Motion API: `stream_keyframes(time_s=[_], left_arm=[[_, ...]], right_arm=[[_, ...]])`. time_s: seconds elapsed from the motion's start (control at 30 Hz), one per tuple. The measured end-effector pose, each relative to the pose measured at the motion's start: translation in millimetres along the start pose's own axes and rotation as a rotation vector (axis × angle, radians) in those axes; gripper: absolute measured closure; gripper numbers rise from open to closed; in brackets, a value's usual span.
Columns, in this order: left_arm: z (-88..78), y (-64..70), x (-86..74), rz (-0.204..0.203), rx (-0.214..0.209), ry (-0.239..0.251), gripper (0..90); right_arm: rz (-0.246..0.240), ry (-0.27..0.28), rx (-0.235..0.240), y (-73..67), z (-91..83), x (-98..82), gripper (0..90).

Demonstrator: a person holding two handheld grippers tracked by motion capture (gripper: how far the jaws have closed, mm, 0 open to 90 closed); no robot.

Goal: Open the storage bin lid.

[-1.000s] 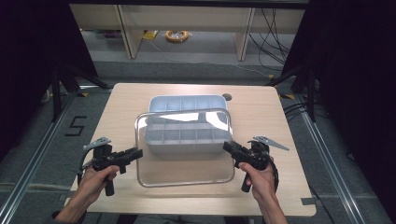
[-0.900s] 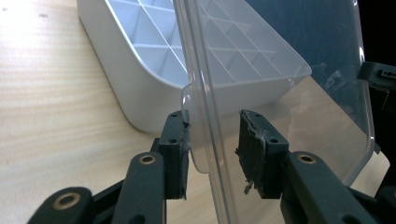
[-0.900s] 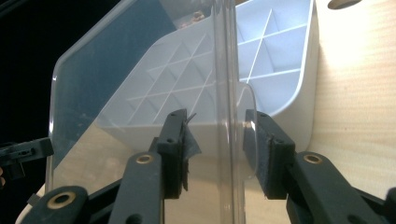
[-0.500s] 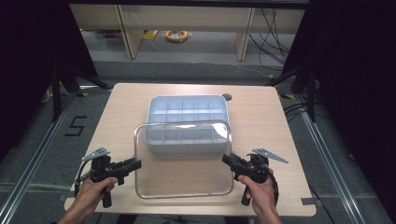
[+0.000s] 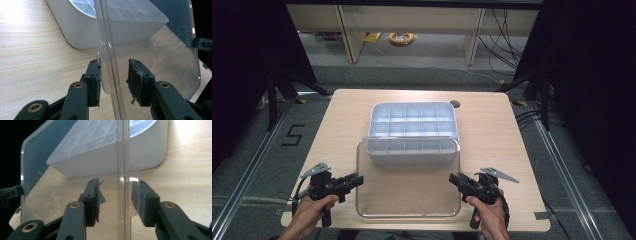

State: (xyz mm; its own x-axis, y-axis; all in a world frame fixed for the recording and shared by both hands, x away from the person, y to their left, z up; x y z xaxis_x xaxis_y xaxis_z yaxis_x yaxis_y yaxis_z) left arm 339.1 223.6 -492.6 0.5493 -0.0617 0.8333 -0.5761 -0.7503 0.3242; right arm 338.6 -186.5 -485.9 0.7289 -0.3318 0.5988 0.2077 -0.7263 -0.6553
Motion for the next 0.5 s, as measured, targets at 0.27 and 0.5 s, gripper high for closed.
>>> stream_keyframes(time_s=[0.27,0.5], left_arm=[[-1.1,3.2,-10.4,-0.006,-0.01,-0.019,61.9],[-1.1,6.1,-18.2,-0.01,-0.006,-0.038,61.7]], right_arm=[[-0.058,0.007,-0.014,6.0,-2.4,-8.7,58.2],[0.005,-0.025,-0.027,5.2,-4.7,-16.9,57.8]])
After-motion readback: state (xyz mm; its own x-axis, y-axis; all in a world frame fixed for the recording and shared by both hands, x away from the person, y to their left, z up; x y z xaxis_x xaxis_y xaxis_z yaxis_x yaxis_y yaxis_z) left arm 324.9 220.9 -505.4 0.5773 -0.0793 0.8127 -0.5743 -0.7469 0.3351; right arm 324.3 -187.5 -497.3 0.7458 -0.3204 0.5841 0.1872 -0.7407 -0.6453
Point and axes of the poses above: each handheld gripper's, and its own axes: z roughly forward along the jaws, x roughly out of its top, y roughly to its right, the point moved 3 cm from there along z, roughly forward along the jaws, and after that the axes turned 9 degrees about z, right-handed, at the moved point
